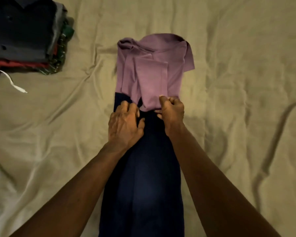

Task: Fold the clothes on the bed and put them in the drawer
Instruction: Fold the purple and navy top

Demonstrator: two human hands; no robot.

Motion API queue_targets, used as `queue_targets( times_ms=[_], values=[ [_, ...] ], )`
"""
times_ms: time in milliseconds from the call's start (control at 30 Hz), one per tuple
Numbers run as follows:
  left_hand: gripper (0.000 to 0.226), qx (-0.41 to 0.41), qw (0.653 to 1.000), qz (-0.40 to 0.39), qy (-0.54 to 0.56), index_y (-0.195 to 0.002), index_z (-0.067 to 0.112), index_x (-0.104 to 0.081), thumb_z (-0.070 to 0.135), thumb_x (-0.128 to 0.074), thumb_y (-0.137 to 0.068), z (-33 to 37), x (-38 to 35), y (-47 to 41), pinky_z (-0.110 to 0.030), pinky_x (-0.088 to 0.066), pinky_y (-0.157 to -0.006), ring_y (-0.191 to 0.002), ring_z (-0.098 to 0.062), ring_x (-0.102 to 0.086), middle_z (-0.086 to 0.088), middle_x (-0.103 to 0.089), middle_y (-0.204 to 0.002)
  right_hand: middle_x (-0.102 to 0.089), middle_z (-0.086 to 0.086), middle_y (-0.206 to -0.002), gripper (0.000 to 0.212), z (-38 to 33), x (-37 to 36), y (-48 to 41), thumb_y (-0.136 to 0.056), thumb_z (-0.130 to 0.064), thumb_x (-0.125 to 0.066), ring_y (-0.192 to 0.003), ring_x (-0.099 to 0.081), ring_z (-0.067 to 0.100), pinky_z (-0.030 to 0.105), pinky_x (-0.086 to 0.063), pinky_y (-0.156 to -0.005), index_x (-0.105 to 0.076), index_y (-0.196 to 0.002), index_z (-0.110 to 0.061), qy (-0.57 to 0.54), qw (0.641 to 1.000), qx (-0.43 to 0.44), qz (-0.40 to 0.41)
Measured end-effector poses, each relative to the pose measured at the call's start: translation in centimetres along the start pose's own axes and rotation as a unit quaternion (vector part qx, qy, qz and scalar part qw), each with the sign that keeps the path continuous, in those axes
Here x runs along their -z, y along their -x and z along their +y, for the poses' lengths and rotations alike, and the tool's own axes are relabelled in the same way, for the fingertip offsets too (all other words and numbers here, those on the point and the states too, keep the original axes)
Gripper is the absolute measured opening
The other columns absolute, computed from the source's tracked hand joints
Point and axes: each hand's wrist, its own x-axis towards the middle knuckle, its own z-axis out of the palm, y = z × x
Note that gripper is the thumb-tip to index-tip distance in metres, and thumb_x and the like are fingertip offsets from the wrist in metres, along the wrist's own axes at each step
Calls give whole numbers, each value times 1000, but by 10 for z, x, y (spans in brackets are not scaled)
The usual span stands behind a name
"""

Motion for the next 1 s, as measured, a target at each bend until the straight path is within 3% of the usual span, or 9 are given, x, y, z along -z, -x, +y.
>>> queue_targets(
  times_ms=[100, 200, 300, 433, 600, 733, 800, 933, 1000],
  values=[
    [31, 120, 991, 26, 50, -89, 24, -42, 32, -72, -86, 2, 13, 56, -44, -47, -85, -94, -27, -54, 2, -45, -98, -63, 1, -112, 37, 25, 34, 44, -91, -38, -69, -104, -61, 19, 27, -44, -86, -57, -120, -19, 214, 968, 96, 93],
    [33, 247, 967, 14, 60, -103, 23, -48, 36, -73, -86, -7, 19, 128, -46, -48, -89, -105, -29, -54, -3, -50, -109, -52, 9, -130, 61, 73, 77, 95, -85, -47, -73, -121, -51, 28, 44, -45, -103, -50, -134, -17, 333, 935, 70, 101],
    [47, 342, 934, -25, 96, -119, 20, -49, 41, -74, -86, -12, 22, 199, -45, -50, -91, -109, -32, -59, -6, -58, -117, -53, 11, -125, 62, 126, 116, 149, -82, -45, -78, -115, -55, 32, 43, -48, -97, -53, -128, -13, 380, 921, 58, 67],
    [44, 408, 894, -153, 104, -116, 25, -57, 56, -70, -87, -9, 37, 254, -40, -54, -86, -100, -29, -67, 1, -71, -105, -71, 5, -107, 41, 157, 149, 207, -87, -47, -73, -103, -66, 30, 33, -49, -81, -68, -113, -16, 444, 896, -1, -12],
    [32, 360, 887, -234, 171, -114, 35, -66, 45, -76, -85, -1, 61, 288, -35, -55, -86, -100, -18, -69, 17, -72, -103, -71, -1, -100, 37, 155, 160, 240, -84, -43, -77, -93, -66, 23, 28, -42, -76, -69, -112, -22, 415, 904, -25, -99],
    [48, 339, 866, -298, 215, -129, 26, -61, 37, -79, -86, -10, 73, 301, -34, -59, -84, -94, -16, -73, 11, -74, -113, -73, -8, -105, 43, 164, 174, 254, -78, -31, -83, -99, -70, 18, 37, -58, -85, -66, -116, -22, 337, 920, -72, -186],
    [39, 365, 822, -278, 337, -127, 19, -65, 22, -78, -90, -10, 83, 298, -31, -61, -72, -85, -15, -76, 5, -77, -108, -78, -1, -104, 38, 157, 181, 256, -83, -18, -82, -97, -75, 22, 41, -61, -86, -70, -119, -16, 216, 948, -116, -200],
    [34, 405, 738, -159, 516, -122, 18, -62, 8, -73, -92, -4, 109, 256, -28, -56, -54, -54, -14, -63, -3, -76, -105, -77, 11, -109, 30, 111, 182, 240, -88, -18, -75, -104, -74, 29, 47, -58, -94, -73, -116, -9, 32, 969, -162, -184],
    [39, 411, 722, -113, 545, -123, 25, -57, 9, -73, -91, -4, 115, 219, -28, -55, -52, -49, -15, -54, -5, -73, -93, -77, 12, -106, 25, 82, 171, 218, -88, -17, -74, -97, -74, 28, 41, -61, -82, -72, -110, -6, -10, 973, -176, -152]
  ],
)
